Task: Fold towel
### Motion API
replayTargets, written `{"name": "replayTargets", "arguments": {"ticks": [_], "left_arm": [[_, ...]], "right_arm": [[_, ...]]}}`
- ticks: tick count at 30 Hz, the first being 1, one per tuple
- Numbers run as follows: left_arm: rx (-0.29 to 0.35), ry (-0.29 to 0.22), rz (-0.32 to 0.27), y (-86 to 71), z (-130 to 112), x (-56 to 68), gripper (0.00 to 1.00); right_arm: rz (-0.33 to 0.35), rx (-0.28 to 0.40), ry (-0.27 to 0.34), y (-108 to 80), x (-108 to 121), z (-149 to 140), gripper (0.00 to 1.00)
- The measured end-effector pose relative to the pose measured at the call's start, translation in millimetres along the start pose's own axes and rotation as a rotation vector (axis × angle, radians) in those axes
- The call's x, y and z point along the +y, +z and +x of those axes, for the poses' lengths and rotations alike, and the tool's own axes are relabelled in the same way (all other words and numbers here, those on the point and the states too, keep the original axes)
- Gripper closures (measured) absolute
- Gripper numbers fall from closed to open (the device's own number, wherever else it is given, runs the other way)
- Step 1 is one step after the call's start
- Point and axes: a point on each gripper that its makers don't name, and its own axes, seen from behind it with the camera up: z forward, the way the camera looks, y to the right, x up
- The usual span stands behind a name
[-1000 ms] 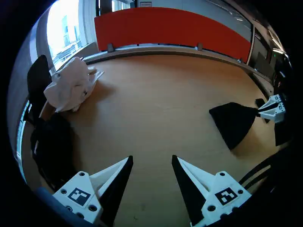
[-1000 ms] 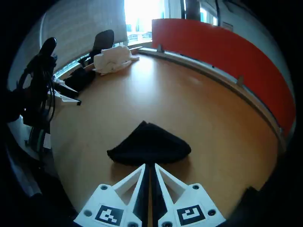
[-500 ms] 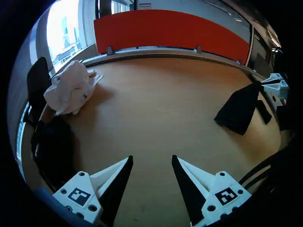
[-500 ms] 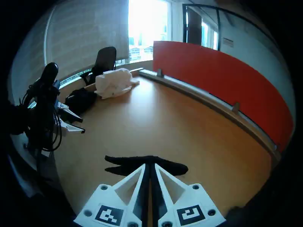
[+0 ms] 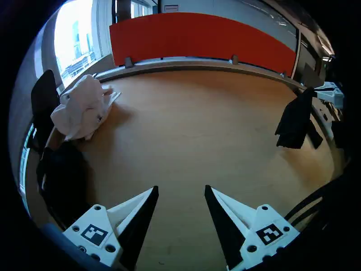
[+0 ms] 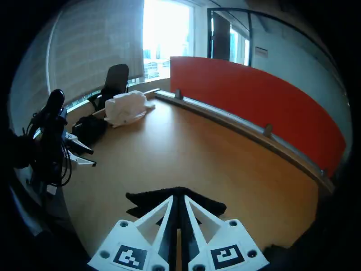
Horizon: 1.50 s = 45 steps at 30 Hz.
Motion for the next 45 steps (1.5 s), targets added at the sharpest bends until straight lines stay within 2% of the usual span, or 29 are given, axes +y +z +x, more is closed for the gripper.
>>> {"name": "replayTargets", "arguments": {"ticks": [18, 45], "left_arm": [[-0.002, 0.013, -0.009, 4.5, 4, 9.0, 0.25], [-0.012, 0.027, 0.006, 7.6, 6, 9.8, 0.25]], "right_arm": [[-0.084, -0.003, 0.033, -33.1, 64, -6, 0.96], [-0.288, -0.071, 0.107, -87.0, 200, -49, 0.96]]}}
